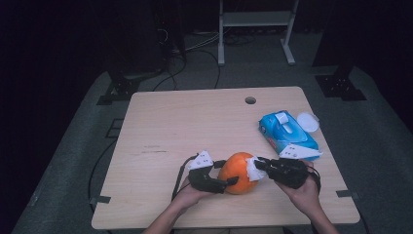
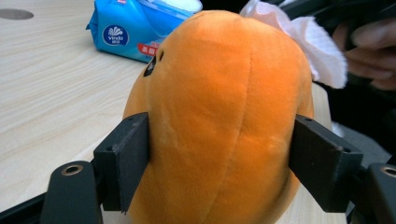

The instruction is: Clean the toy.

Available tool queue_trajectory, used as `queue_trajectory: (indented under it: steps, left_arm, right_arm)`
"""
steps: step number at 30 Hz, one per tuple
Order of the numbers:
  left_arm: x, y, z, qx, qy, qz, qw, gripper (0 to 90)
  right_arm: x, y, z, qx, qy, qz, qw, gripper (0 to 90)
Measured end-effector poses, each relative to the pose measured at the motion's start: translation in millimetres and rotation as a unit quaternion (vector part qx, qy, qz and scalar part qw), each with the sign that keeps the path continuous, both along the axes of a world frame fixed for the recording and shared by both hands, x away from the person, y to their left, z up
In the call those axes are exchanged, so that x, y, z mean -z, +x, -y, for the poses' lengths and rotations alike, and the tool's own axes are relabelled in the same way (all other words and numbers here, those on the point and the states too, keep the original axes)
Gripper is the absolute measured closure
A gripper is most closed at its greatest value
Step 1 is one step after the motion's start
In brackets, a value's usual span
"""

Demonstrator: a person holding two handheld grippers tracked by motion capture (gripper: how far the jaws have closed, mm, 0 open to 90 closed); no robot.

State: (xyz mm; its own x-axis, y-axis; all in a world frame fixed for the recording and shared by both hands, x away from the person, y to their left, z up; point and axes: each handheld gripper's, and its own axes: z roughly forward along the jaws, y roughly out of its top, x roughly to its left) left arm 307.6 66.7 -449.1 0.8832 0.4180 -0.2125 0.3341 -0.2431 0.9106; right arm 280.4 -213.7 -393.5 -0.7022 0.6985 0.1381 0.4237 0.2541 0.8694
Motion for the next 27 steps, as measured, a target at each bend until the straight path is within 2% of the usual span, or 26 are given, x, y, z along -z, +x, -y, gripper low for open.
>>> queue_trajectory:
  steps: [1,2,4,6,7,10,12,14,16,17,18,19,20,21,22,24,25,26,27]
  left_arm:
    - [-0.7,-1.4,1.9,0.001,0.007,0.007,0.9999,23.9]
    - [-1.1,-3.6,4.7,0.013,0.013,0.016,0.9997,21.7]
    - [-2.0,-5.6,5.8,0.02,0.023,0.026,0.9992,19.0]
    - [-2.6,-5.0,5.1,0.024,0.025,0.028,0.999,14.4]
    - [-2.7,-4.0,4.3,0.027,0.039,0.043,0.998,11.9]
    - [1.7,-1.9,4.3,0.03,0.05,0.046,0.9972,6.5]
    - [7.4,0.3,7.3,0.036,0.054,0.039,0.9972,4.2]
    - [10.5,-1.7,12.9,0.041,0.057,0.04,0.9967,4.4]
    - [8.5,-2.7,12.7,0.042,0.06,0.044,0.9963,14.5]
    - [-1.5,-6.0,11.8,0.036,0.07,0.05,0.9957,19.9]
    - [-1.5,-6.0,11.8,0.036,0.07,0.05,0.9957,23.4]
    - [-10.1,-8.9,11.4,0.038,0.071,0.054,0.9953,23.4]
    - [-16.0,-10.3,10.4,0.04,0.068,0.056,0.9953,26.5]
    - [-31.9,-12.3,4.4,0.051,0.054,0.052,0.9959,27.0]
    - [-38.4,-13.1,1.4,0.053,0.05,0.051,0.996,27.0]
    - [-45.8,-14.6,-2.9,0.054,0.053,0.049,0.9959,26.9]
    - [-46.2,-14.2,-4.4,0.054,0.063,0.047,0.9954,26.8]
    - [-44.3,-12.9,-5.4,0.054,0.075,0.042,0.9949,26.8]
    - [-44.3,-12.9,-5.4,0.054,0.075,0.042,0.9949,26.8]
  right_arm:
    - [0.0,0.0,0.0,0.0,0.0,0.0,1.0,79.8]
    - [-6.2,-5.5,-8.3,-0.015,0.002,0.012,0.9998,79.6]
    - [-8.2,-7.8,-13.6,-0.02,-0.008,0.021,0.9995,79.4]
    - [-6.5,-6.0,-13.5,-0.021,-0.012,0.023,0.9995,79.1]
    - [-5.5,-4.4,-11.4,-0.018,-0.008,0.016,0.9997,79.1]
    - [-4.9,-1.9,-6.8,-0.015,0.001,0.01,0.9998,78.9]
    - [-4.3,-2.4,-7.6,-0.017,0.0,0.01,0.9998,78.7]
    - [-4.2,-2.6,-9.2,-0.016,-0.003,0.01,0.9998,78.8]
    - [-4.6,-2.2,-8.7,-0.014,-0.001,0.009,0.9999,78.9]
    - [-5.9,-2.5,-7.3,-0.011,0.01,0.007,0.9999,79.3]
    - [-7.4,-3.3,-7.1,-0.009,0.012,0.01,0.9998,79.3]
    - [-7.4,-3.3,-7.1,-0.009,0.012,0.01,0.9998,79.3]
    - [-11.6,-4.2,-4.4,-0.006,0.025,0.014,0.9996,79.4]
    - [-13.4,-4.1,-1.8,-0.004,0.037,0.011,0.9993,79.5]
    - [-14.4,-2.8,1.7,-0.004,0.053,0.002,0.9986,79.4]
    - [-11.4,1.3,6.0,-0.007,0.079,-0.017,0.9967,79.4]
    - [-7.2,3.4,5.9,-0.007,0.083,-0.027,0.9962,79.4]
    - [-2.0,5.3,4.3,-0.007,0.078,-0.038,0.9962,79.4]
    - [3.9,7.2,1.6,-0.005,0.067,-0.048,0.9966,79.5]
